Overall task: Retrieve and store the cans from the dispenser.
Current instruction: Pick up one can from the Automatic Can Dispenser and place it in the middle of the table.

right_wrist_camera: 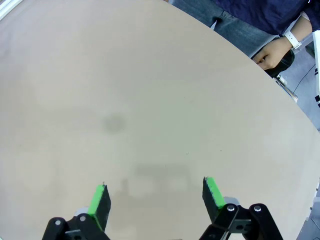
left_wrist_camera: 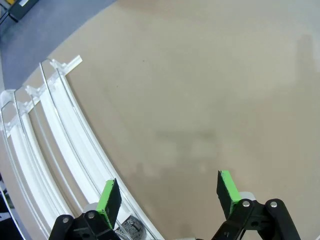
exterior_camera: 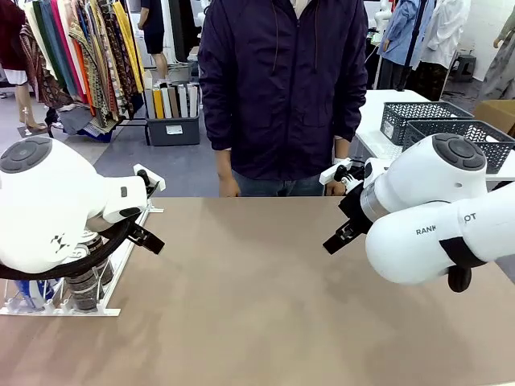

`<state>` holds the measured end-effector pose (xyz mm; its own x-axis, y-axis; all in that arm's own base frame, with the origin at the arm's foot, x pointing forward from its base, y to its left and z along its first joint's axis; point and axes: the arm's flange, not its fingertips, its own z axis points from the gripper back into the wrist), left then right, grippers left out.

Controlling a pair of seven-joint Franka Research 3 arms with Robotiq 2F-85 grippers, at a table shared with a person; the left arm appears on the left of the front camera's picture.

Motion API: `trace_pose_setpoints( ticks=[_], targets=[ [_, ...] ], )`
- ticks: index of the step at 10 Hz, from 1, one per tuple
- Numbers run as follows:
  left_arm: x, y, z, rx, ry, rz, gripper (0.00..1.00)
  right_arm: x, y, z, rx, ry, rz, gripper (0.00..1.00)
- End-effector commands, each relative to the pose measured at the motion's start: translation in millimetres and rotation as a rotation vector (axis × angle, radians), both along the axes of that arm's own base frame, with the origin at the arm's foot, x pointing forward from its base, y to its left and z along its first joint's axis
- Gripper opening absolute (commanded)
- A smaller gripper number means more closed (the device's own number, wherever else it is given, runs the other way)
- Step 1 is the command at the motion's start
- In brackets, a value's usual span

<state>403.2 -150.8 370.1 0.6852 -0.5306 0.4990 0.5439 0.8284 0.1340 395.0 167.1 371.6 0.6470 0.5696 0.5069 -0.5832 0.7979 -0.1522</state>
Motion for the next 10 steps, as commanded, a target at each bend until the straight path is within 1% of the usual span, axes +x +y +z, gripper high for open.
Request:
trace_pose_setpoints(
  ticks=[1,3,4,5,6,7,8,9,10],
  targets=[
    [0,0,0,0.000,-0.001,-0.001,1.00,0,0,0,0.000,0.000,0.000,1.00],
    [0,0,0,0.000,0.000,0.000,1.00,0,0,0,0.000,0.000,0.000,1.00],
    [-5,-1,16,-0.139,0.107,-0.023,1.00,-4,-10,12,0.125,0.130,0.026,1.00],
    [-6,-8,36,-0.281,0.349,0.096,1.00,-9,-20,27,0.292,0.240,-0.034,1.00],
    [-14,-11,54,-0.393,0.482,0.079,1.00,-17,-33,45,0.487,0.337,-0.121,1.00],
    [-18,-6,70,-0.439,0.516,0.081,1.00,-28,-54,61,0.635,0.464,-0.092,1.00],
    [-27,19,99,-0.567,0.513,0.058,1.00,-43,-86,75,0.781,0.496,-0.068,1.00],
    [-46,62,128,-0.708,0.466,0.040,1.00,-68,-121,86,0.916,0.480,0.007,1.00],
    [-69,116,150,-0.849,0.363,0.113,1.00,-95,-164,93,1.008,0.402,-0.012,1.00]
  ],
)
